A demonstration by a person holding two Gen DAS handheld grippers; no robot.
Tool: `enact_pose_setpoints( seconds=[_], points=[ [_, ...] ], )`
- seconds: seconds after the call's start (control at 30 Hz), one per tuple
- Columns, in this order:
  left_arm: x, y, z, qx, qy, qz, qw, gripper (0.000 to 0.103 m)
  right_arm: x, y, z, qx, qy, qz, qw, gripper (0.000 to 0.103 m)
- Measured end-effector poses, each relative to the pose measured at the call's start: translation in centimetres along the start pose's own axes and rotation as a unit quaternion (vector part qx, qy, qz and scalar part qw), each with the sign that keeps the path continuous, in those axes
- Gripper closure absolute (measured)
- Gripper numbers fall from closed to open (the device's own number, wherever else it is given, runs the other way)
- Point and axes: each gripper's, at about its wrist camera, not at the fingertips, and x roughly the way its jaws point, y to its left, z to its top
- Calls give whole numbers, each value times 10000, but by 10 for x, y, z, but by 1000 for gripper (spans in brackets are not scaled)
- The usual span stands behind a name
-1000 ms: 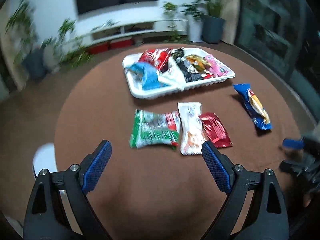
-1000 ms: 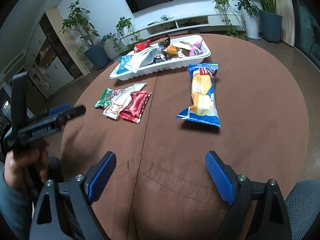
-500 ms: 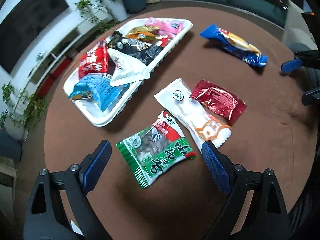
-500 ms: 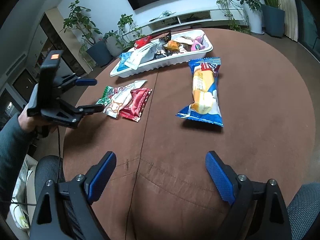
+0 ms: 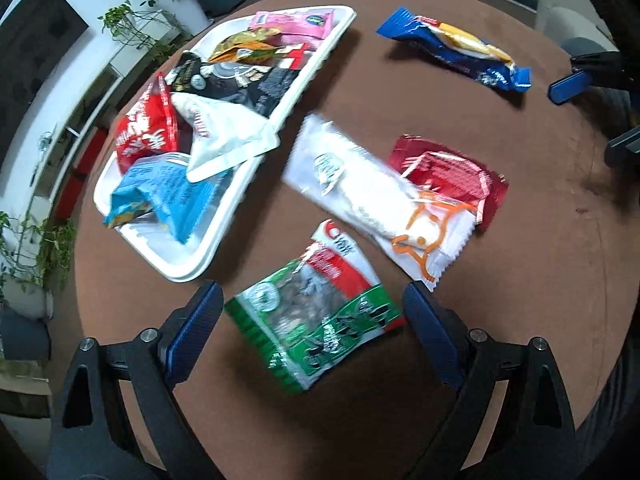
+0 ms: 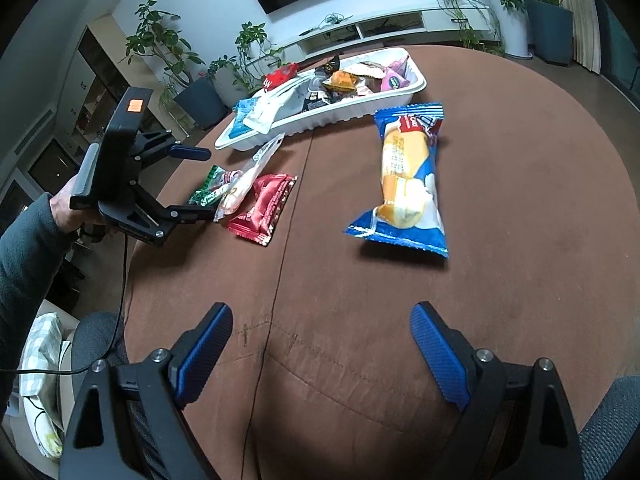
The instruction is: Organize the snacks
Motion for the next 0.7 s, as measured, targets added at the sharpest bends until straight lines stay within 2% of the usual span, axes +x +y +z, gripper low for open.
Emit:
enact_pose_setpoints(
  seconds=[0.07, 0.17, 0.23, 0.3, 0.33, 0.53, 0.57, 0.6, 0.67, 0.7],
  points=[
    [1, 1, 1, -154, 35, -15, 9999, 12, -2, -1, 4, 4, -10, -27, 10000, 10],
    [-3, 2, -9, -673, 123, -111, 9976, 14, -11, -3, 16, -77, -165, -152, 9997, 10],
    [-6, 1, -14, -891, 46, -171, 9959, 20, -18, -5, 29, -113, -311, -226, 9992, 10],
    [-10, -2, -21, -1109, -51, -286, 9934, 35, -20, -7, 44, -168, -398, -312, 9986, 10],
    [-11, -4, -22, -1180, -74, -341, 9924, 36, -17, -7, 51, -214, -358, -359, 9985, 10],
    [-24, -34, -25, -856, -96, -669, 9940, 37, -10, -13, 77, -213, -385, -444, 9980, 10],
    [-29, -35, -25, -884, -219, -875, 9920, 37, -10, -14, 79, -187, -408, -437, 9980, 10],
    [-38, -37, -28, -937, -334, -927, 9907, 37, -10, -15, 79, -176, -411, -438, 9980, 10],
    [-49, -28, -29, -1148, -537, -699, 9895, 37, -11, -17, 79, -175, -419, -463, 9979, 10],
    [-52, -20, -28, -1331, -583, -458, 9883, 35, -11, -17, 78, -183, -414, -475, 9978, 10]
  ],
)
